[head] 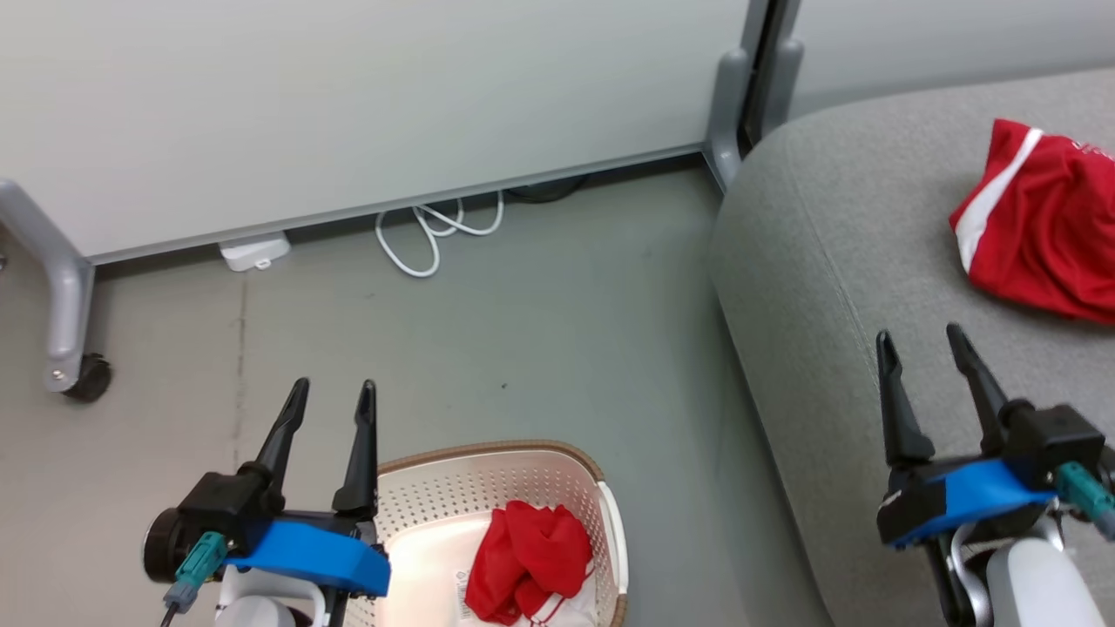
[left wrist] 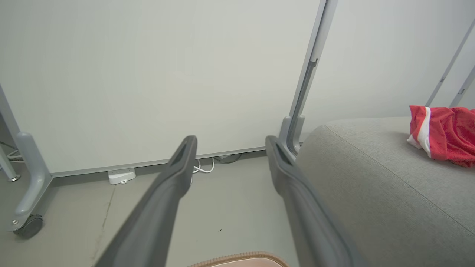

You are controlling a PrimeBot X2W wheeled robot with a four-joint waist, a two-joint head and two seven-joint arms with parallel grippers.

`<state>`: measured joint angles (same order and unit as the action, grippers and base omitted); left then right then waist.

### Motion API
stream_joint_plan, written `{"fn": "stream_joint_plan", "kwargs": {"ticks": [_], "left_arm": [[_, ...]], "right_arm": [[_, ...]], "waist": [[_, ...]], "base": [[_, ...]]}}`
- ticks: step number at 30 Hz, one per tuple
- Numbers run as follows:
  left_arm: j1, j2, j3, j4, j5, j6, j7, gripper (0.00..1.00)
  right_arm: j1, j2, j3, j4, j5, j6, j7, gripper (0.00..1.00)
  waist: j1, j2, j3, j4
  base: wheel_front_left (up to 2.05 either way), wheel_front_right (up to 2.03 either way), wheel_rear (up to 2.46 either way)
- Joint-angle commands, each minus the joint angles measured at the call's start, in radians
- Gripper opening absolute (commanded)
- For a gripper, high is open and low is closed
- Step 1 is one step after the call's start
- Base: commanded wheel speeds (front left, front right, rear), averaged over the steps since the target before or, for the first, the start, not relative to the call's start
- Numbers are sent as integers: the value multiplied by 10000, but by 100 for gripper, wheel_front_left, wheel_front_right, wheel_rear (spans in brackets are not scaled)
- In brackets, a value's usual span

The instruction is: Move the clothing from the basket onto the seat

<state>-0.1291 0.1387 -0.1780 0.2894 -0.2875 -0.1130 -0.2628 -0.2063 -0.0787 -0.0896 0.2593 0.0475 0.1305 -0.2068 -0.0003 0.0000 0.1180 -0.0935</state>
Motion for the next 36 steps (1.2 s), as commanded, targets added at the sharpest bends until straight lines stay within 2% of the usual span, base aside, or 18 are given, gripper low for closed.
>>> {"fn": "stream_joint_plan", "kwargs": {"ticks": [1,6,16,36], "left_arm": [[70,-19,52,7,50,-18,-28,100],[399,-132,646,106,215,-59,-29,100],[883,-329,1362,434,491,-120,-28,100],[747,-472,1642,462,671,-167,-30,100]], "right_arm": [[181,32,22,-100,46,5,20,100],[1031,224,214,-755,292,5,156,100],[1689,285,618,-721,990,5,273,100],[1443,287,801,-971,1316,5,327,100]], "waist": [[3,0,-183,200],[3,0,-494,569],[3,0,-1021,1109],[3,0,-675,1057]], "base": [[0,0,0],[0,0,0],[0,0,0],[0,0,0]]}}
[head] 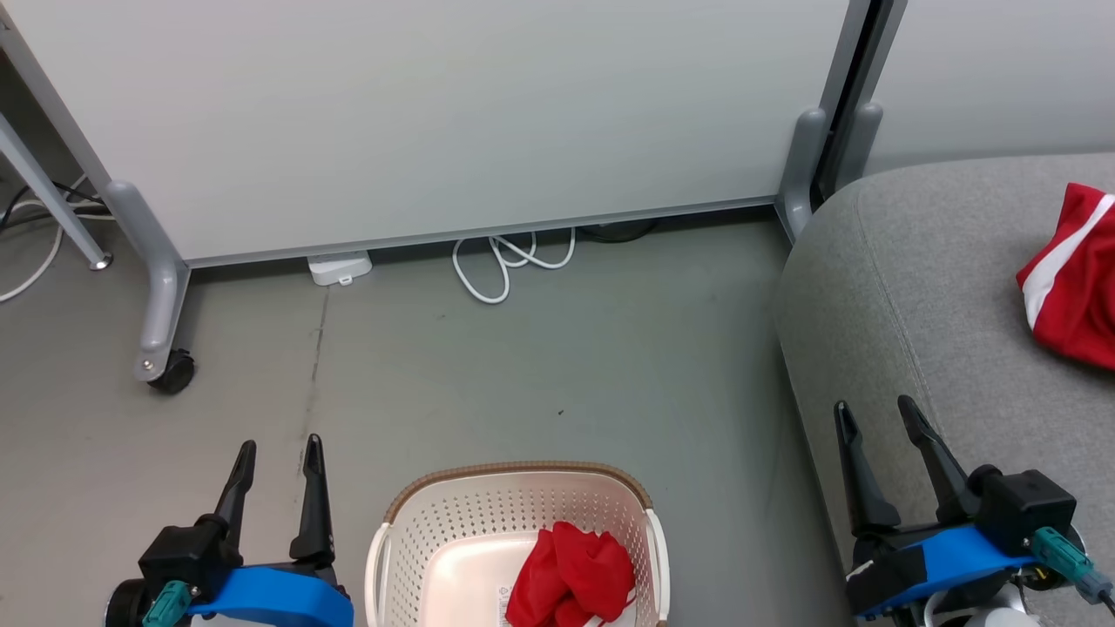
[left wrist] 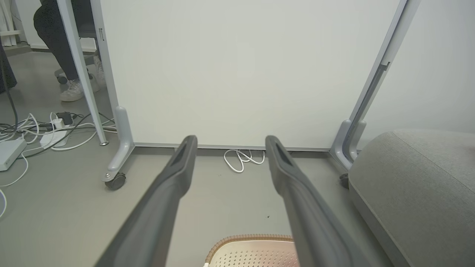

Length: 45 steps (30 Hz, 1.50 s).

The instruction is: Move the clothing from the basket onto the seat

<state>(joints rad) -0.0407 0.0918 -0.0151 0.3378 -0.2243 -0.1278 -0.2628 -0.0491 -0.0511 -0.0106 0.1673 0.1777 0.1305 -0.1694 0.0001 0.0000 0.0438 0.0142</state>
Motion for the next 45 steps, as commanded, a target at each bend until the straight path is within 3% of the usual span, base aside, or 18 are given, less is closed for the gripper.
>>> {"fn": "stream_joint_plan", "kwargs": {"ticks": [1,9,24,34,45], "left_arm": [[-142,-12,-5,-9,30,-21,-30,100],[-863,86,-879,849,-115,-25,-28,100],[-4106,143,-3889,4668,-1560,-25,404,100],[-6145,186,-4907,6233,-2194,-26,739,100],[-7009,499,-5441,7600,-2573,-24,1292,100]], "right_arm": [[-168,11,32,-62,-43,5,-48,100],[-697,12,222,-412,-135,5,-55,100],[-2247,12,936,-631,-15,5,-440,100],[-2817,14,1525,-515,409,5,-813,100],[-3272,13,2099,-356,1028,5,-959,100]], "waist": [[-1,0,135,-47],[-1,0,1450,-386],[-1,0,4974,-1659],[-1,0,6684,-2439],[-1,0,7608,-3169]], "base": [[0,0,0],[0,0,0],[0,0,0],[0,0,0],[0,0,0]]}}
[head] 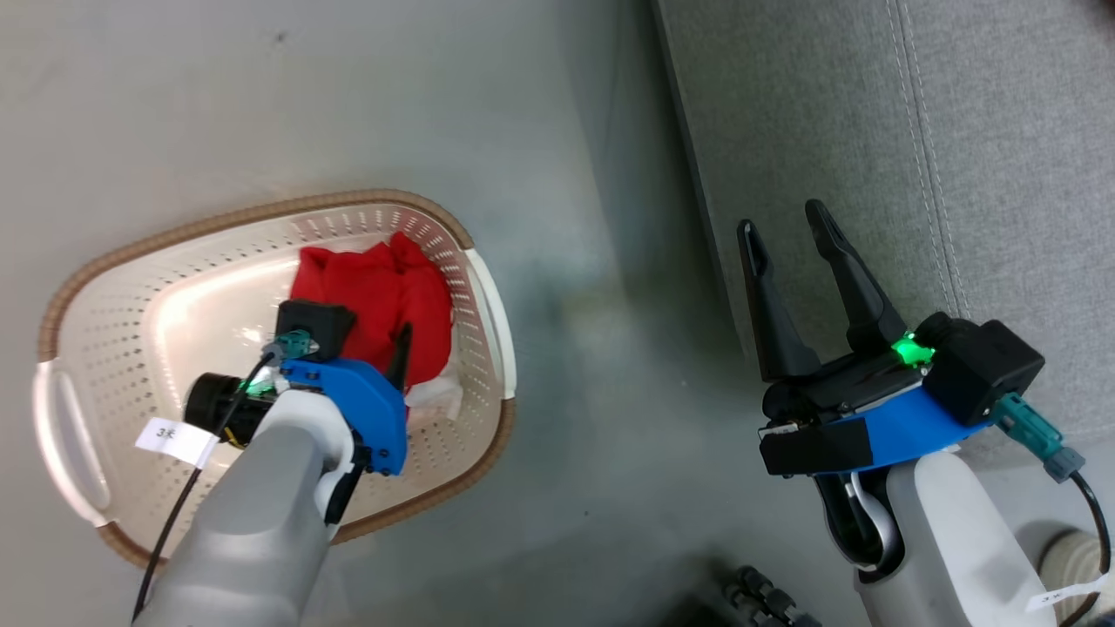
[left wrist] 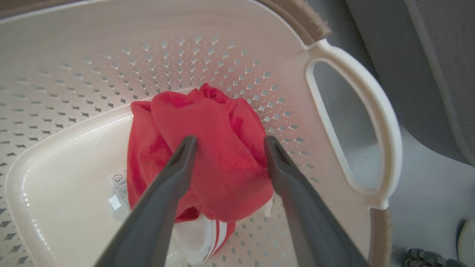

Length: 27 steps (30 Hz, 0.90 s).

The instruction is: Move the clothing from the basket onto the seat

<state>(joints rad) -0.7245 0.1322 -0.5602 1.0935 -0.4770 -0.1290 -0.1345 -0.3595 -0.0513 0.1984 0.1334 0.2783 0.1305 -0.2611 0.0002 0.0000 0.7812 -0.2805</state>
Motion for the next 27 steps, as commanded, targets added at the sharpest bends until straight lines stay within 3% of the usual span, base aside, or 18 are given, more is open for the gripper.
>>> {"fn": "stream_joint_plan", "kwargs": {"ticks": [1,7,12,13,14,15,27], "left_arm": [[-235,127,7,178,-39,60,60,100],[-631,329,-106,989,206,878,308,100],[-884,431,-116,1386,151,1094,597,100],[-956,493,-130,1439,149,1052,606,93],[-1007,516,-153,1478,172,1050,583,22],[-1034,492,-185,1521,179,998,637,0],[-1172,448,-253,1804,-29,559,245,0]], "right_arm": [[-215,15,28,-83,77,5,-47,100],[-279,15,153,-325,368,5,-48,100],[-348,15,247,-422,458,5,-48,100],[-369,15,259,-436,479,5,-49,100],[-389,15,270,-440,480,5,-49,100],[-396,15,285,-437,483,5,-49,100],[-549,15,323,-287,490,5,-49,100]], "waist": [[-2,0,320,-282],[-2,0,756,-531],[-2,0,1045,-607],[-2,0,1099,-617],[-2,0,1132,-625],[-2,0,1155,-624],[-2,0,980,-505]], "base": [[0,0,0],[0,0,0],[0,0,0],[0,0,0],[0,0,0],[0,0,0],[0,0,0]]}}
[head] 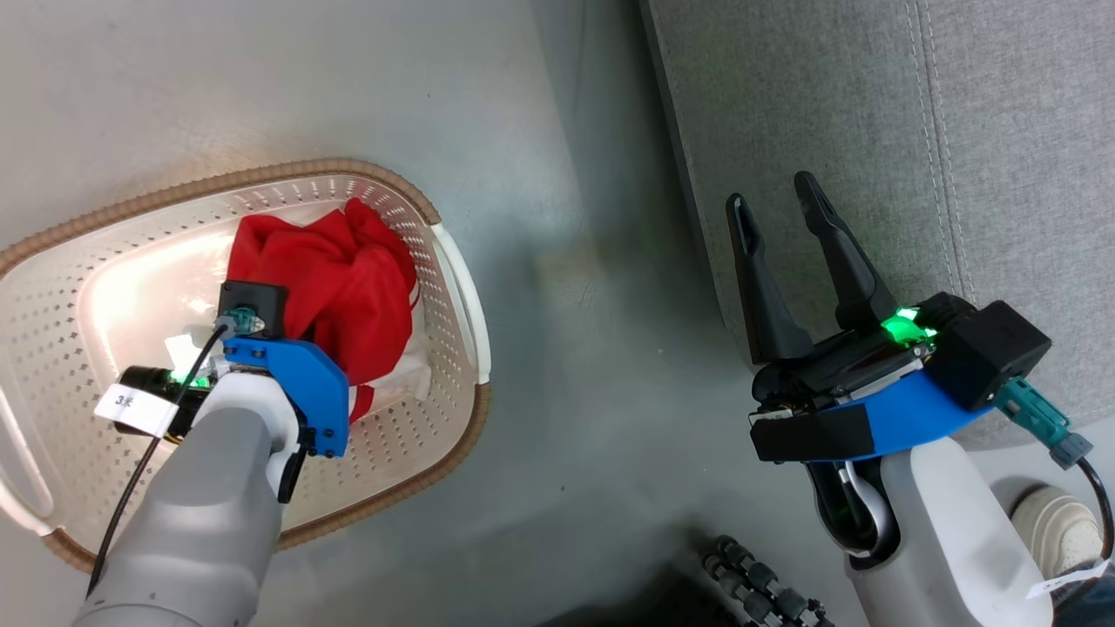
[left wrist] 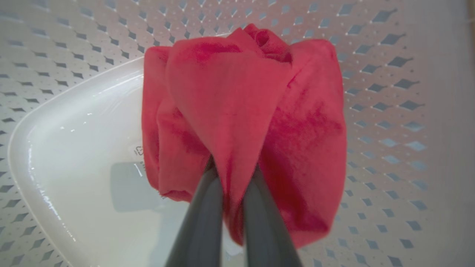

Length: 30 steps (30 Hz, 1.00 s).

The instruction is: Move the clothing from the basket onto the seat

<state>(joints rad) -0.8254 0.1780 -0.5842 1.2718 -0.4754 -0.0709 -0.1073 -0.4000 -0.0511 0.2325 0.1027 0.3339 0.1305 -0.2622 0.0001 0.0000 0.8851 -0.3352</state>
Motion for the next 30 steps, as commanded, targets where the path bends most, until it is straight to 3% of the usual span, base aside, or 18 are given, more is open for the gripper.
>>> {"fn": "stream_joint_plan", "kwargs": {"ticks": [1,8,17,30], "left_arm": [[-104,-138,-48,42,-61,-1,-102,0],[296,-496,-242,105,-132,-269,-472,0],[1304,-1024,-831,-68,-257,-602,-1022,0],[1957,-1158,-2782,-2387,-1530,-593,-1228,0]], "right_arm": [[-153,13,-10,65,-109,5,-37,100],[-80,11,-28,348,-406,5,-36,100],[691,2,-45,1058,-822,5,-36,100],[2291,-2,-155,1504,-1069,5,505,100]], "waist": [[-1,0,-199,113],[-1,0,-1391,678],[-1,0,-4246,1794],[-1,0,-7651,3225]], "base": [[0,0,0],[0,0,0],[0,0,0],[0,0,0]]}}
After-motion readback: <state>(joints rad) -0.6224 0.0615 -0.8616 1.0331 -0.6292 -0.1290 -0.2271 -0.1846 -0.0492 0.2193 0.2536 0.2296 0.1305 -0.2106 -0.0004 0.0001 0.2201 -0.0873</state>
